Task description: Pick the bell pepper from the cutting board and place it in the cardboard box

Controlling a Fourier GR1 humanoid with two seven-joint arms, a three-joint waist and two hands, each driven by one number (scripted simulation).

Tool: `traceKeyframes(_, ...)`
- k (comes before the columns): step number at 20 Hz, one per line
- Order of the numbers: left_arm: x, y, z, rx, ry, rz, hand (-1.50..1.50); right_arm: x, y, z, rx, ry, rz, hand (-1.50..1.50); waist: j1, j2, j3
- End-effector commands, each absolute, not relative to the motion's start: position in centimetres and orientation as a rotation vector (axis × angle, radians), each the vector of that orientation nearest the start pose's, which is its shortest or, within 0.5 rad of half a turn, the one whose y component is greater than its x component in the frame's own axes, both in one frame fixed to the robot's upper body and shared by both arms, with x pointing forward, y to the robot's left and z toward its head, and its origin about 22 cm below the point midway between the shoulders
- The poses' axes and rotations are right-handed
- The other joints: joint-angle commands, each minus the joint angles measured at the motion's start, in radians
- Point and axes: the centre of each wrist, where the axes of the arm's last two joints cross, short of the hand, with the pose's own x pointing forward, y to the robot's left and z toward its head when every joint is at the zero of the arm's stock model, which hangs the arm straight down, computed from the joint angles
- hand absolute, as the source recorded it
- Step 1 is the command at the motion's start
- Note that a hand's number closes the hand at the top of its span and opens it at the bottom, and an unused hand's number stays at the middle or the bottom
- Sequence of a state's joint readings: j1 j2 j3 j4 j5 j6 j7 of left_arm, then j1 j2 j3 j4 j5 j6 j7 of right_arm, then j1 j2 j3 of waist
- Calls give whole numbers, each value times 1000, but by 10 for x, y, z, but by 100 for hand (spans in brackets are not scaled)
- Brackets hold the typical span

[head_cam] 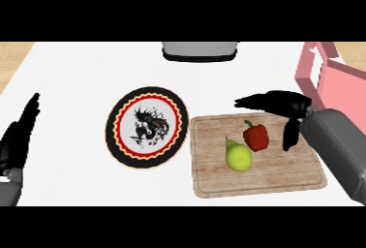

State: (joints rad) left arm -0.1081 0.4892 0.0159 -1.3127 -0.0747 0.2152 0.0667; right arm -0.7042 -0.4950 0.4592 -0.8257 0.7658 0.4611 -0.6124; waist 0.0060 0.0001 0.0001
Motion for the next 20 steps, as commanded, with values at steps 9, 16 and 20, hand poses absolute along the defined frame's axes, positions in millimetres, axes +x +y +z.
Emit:
traceKeyframes(9,274,363,8,645,-1353,-205,0,378,-241,83,60,-1321,1877,-150,-11,0,-1)
traceKeyframes(16,260,347,27,637,-1368,-208,0,358,-221,47,-64,-1161,1932,-150,0,-1,0)
traceKeyframes(20,262,339,48,639,-1373,-213,0,342,-233,21,-112,-1130,1911,-150,-1,-2,1)
